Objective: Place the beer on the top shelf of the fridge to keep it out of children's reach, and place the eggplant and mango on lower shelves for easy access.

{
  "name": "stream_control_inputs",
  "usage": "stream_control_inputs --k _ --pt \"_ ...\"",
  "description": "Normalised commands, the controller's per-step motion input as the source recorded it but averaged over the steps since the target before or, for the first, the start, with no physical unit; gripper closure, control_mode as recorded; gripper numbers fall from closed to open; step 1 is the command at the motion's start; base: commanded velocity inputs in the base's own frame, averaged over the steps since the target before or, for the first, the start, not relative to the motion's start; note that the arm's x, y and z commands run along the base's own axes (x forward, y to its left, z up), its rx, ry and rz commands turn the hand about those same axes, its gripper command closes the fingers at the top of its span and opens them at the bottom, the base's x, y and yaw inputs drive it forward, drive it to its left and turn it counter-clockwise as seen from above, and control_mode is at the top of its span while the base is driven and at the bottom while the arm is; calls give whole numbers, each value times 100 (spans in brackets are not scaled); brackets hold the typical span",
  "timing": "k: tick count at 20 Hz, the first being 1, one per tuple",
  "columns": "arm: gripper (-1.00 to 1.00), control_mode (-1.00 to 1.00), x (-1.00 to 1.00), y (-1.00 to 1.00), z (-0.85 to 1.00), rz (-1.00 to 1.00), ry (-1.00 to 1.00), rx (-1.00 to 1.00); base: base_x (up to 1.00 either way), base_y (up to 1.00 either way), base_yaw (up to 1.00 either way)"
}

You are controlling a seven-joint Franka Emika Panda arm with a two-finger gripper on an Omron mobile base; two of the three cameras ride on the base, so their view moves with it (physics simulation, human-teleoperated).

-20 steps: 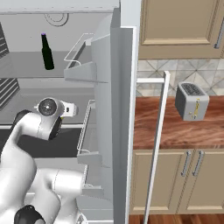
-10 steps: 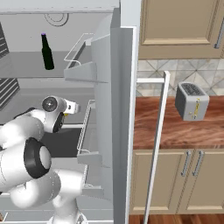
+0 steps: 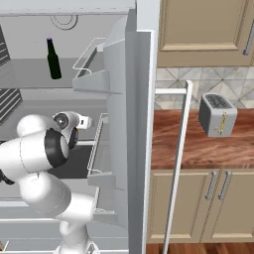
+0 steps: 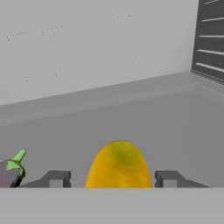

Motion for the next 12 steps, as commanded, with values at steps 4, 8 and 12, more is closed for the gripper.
stream_control_inputs --k 4,8,12 --pt "-100 -100 -9 11 51 -5 2 -5 0 0 0" --pt "-100 -100 -28 3 95 -11 23 -11 0 0 0" --pt "-100 -100 -72 16 90 -6 46 -22 0 0 0"
